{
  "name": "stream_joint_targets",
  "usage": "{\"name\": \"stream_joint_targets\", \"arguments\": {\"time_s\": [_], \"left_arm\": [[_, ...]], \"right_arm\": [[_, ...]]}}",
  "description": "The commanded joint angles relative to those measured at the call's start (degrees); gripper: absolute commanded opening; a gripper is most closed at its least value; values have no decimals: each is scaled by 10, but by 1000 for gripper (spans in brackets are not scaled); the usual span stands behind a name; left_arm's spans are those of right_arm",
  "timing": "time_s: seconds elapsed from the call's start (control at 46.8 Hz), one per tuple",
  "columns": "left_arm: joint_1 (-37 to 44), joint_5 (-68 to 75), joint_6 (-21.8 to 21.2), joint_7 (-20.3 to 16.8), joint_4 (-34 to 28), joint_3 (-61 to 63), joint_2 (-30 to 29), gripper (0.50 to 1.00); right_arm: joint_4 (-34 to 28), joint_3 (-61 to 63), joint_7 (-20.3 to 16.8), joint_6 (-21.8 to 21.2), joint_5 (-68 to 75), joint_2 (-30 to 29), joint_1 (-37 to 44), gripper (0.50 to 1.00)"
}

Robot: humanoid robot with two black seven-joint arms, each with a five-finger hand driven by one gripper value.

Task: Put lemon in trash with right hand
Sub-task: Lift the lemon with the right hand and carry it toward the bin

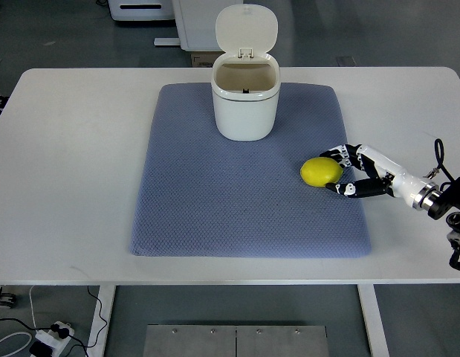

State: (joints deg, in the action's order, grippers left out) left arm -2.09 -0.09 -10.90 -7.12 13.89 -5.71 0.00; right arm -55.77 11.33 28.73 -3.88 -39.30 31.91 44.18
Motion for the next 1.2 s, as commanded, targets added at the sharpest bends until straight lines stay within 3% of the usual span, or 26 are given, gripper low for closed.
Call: {"name": "stream_joint_targets", "arguments": {"time_s": [0.0,0.599,1.027,1.176], "left_arm": [[0,0,0,0,0,0,0,1000],[1,0,0,0,0,0,0,1000],[0,0,0,0,0,0,0,1000],[0,0,-1,0,0,0,0,1000]], "right_arm": [[0,1,1,-1,2,2,7,516],[-5,-3,-25,-4,43,53,132,502],[0,-175,-71,-2,111,45,329,500],[8,-229,-91,-1,128,13,386,500]]}}
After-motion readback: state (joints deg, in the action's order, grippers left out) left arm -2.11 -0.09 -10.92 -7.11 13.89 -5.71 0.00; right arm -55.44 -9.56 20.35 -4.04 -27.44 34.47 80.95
